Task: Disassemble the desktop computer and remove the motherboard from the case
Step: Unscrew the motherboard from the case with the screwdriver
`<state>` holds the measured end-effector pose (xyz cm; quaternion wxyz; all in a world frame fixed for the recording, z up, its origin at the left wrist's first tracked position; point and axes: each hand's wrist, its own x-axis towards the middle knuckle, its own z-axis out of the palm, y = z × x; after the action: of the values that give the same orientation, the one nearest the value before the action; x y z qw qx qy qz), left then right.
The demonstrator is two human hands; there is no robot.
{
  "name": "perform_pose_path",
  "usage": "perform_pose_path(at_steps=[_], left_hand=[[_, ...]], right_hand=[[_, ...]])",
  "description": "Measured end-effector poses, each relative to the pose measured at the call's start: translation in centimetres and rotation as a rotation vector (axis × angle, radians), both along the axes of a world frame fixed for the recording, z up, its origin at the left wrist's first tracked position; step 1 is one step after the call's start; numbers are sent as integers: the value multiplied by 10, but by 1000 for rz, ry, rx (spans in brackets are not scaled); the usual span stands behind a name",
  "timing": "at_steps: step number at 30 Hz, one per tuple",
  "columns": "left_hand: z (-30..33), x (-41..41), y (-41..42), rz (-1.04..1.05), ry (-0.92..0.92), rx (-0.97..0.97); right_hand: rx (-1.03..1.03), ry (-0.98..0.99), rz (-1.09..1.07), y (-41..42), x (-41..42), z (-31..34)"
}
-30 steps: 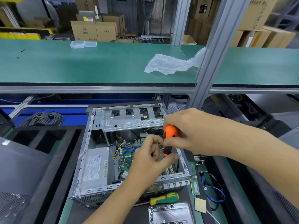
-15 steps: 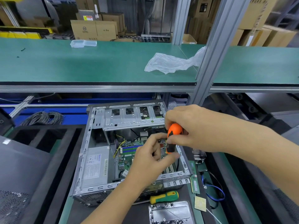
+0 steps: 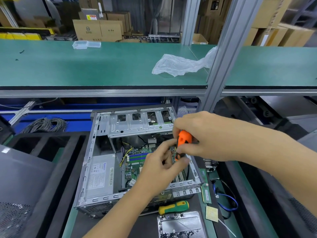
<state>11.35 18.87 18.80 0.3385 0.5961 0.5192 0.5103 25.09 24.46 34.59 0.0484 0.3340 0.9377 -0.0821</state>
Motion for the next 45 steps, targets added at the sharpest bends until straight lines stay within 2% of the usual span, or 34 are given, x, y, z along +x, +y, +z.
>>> perform_pose_path(at_steps=[5,11,16,20,24,27,31,34,39,45], left_hand=[[-2,-1,-2,17,57,40],[-3,0,4,96,53,-5],[-4,-2,0,-2,13,21],[-5,-3,0,30,24,22],[-5,-1,4,79,18,-30],[-4,0,4,60,-1,-32],[-7,-1,0,-1,7,18],[-8,-2,1,29,19,30],[-9,-2,4,61,14,-8],[-8,-3,0,-31,4,31]], right_hand=[[-78,-4,59,-1,5,4],[67,-63,-87,0,-2,-4],[-27,-25,31,1,0,0],[-89,-20,37,0,1,1],[22,-84,-75,0,-2,-4],[74,-65,-37,1,-3,-8],[-43,-49,28,2,1,-3],[-106,10,30,3,2,-3],[65,-98,-86,4,-3,-13],[-113,1,15,4,-3,-11]])
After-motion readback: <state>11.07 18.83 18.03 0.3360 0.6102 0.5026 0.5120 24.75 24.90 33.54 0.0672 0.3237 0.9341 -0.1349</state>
